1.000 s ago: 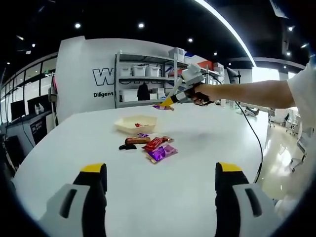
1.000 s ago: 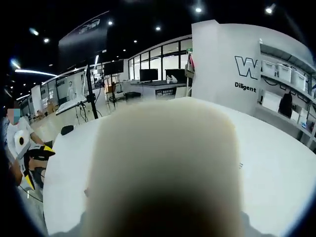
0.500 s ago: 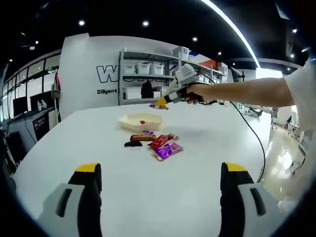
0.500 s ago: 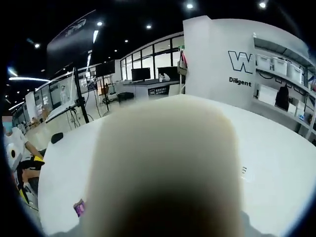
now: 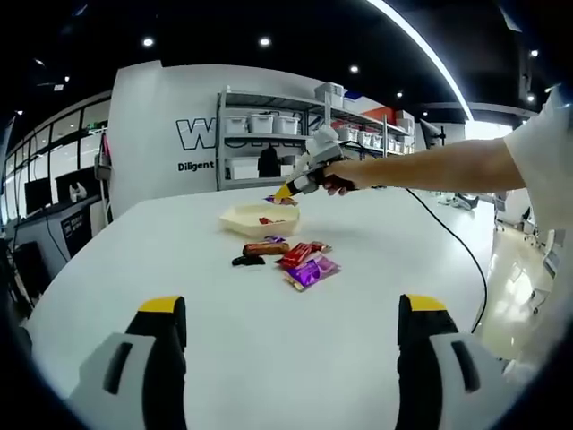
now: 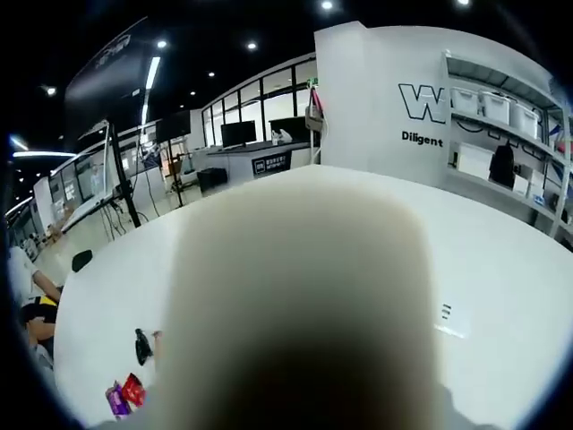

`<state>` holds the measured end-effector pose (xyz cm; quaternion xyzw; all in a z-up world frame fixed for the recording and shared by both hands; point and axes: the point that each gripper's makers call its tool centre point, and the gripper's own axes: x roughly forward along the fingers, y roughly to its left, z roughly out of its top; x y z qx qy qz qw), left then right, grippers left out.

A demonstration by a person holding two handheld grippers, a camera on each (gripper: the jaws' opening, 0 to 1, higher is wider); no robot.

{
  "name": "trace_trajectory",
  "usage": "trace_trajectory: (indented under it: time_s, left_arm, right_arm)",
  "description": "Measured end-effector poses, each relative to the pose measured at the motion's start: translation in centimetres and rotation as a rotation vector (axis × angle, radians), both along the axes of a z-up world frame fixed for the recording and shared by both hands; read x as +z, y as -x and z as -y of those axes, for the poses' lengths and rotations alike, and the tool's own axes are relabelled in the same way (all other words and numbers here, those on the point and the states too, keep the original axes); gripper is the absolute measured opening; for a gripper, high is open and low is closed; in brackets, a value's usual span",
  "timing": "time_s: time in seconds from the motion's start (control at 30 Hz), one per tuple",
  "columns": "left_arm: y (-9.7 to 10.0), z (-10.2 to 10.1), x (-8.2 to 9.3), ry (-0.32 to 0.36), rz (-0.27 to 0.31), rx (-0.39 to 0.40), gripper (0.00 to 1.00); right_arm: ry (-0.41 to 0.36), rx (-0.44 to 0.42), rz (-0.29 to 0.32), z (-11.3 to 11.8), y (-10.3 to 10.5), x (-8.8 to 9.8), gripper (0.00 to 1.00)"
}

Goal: Place the target food into the container with the food tongs after gripping and lifting it, then release it inside without dropping or visibly crushing the food.

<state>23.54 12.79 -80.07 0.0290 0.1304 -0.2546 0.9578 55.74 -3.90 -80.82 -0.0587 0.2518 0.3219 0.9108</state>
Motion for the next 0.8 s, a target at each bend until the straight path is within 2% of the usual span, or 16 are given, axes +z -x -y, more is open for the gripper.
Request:
trace_trajectory:
  time_s: [0.23,0.5,0.6,0.8]
  left_arm:
    - [-0.5,-0.2,-0.1,0.002,-0.006,0.009,0.95]
    - [-0.9,-0.8,-0.3,0.004,-0.011,0.013,0.94]
    - [-1.1,-1.1,-0.4,0.002,-0.012,0.017,0.93]
    - [-1.3,-1.2,-0.8,0.007,-0.023,0.023,0.93]
  right_arm:
    - [0.004,-0.017,-0.022,-0.3,-1.6,-1.8,0.16]
    - [0.052,-0.055,-0.031,0.1,-3.1,-4.2,0.16]
    - [0.023,-0.070,-0.039,0.2,-3.3,-4.2,0.17]
    - [0.019,-0.106,-0.018,0.7,-4.2,-4.2,0.19]
